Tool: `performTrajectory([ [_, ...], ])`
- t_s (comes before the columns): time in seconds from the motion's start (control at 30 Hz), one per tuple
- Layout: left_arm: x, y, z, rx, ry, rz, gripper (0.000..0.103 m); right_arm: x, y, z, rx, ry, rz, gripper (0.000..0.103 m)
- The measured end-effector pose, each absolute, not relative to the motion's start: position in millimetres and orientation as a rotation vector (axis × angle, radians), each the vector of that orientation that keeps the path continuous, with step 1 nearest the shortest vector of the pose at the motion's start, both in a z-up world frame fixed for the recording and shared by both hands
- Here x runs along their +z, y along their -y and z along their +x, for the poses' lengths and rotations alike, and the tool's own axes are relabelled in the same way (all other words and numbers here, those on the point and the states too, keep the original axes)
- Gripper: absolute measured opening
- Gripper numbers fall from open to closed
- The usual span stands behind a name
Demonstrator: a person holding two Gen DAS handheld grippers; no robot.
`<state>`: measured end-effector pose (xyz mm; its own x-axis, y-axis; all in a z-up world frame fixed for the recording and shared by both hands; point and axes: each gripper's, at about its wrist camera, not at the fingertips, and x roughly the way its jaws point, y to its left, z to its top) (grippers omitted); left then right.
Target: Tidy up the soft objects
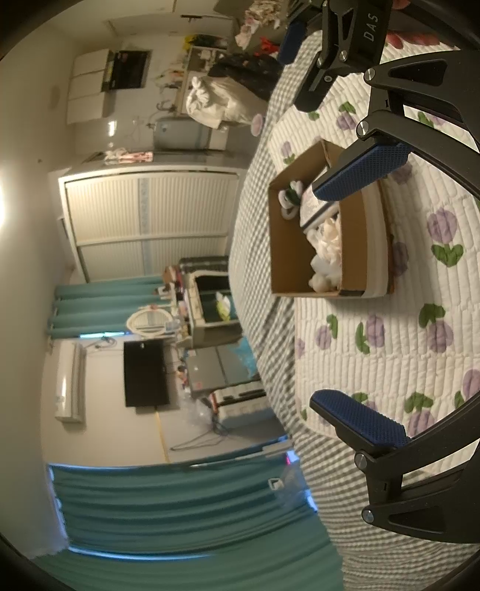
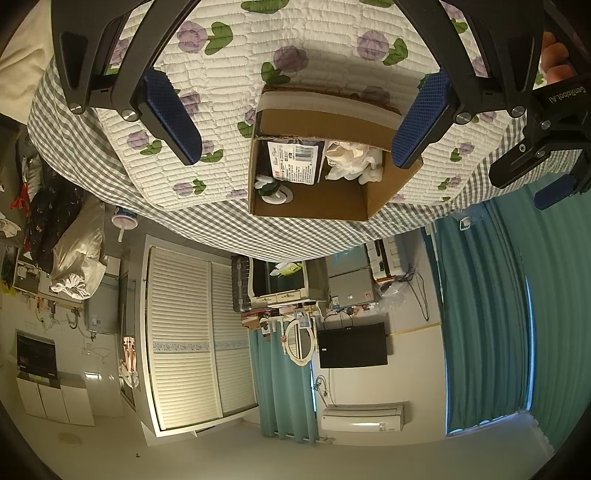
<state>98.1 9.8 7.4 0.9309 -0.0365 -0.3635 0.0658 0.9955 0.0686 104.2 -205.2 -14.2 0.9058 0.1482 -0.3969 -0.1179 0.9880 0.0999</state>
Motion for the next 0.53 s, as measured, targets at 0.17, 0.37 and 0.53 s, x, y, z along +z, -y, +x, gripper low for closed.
performTrajectory([
  [0.17,7.2,-10.1,98.0,-0.050,-0.373,0.078,0.103,-14.9,204.9,104.0,0.136,-0.418,0.073,0.103],
  [0.37,7.1,-10.8,95.5,-0.060,-0.385,0.060,0.103,-16.0,204.5,103.9,0.135,-0.418,0.073,0.103],
  [0.53,7.0,-11.2,95.5,-0.060,-0.385,0.060,0.103,-18.7,204.2,103.8,0.133,-0.420,0.076,0.103],
])
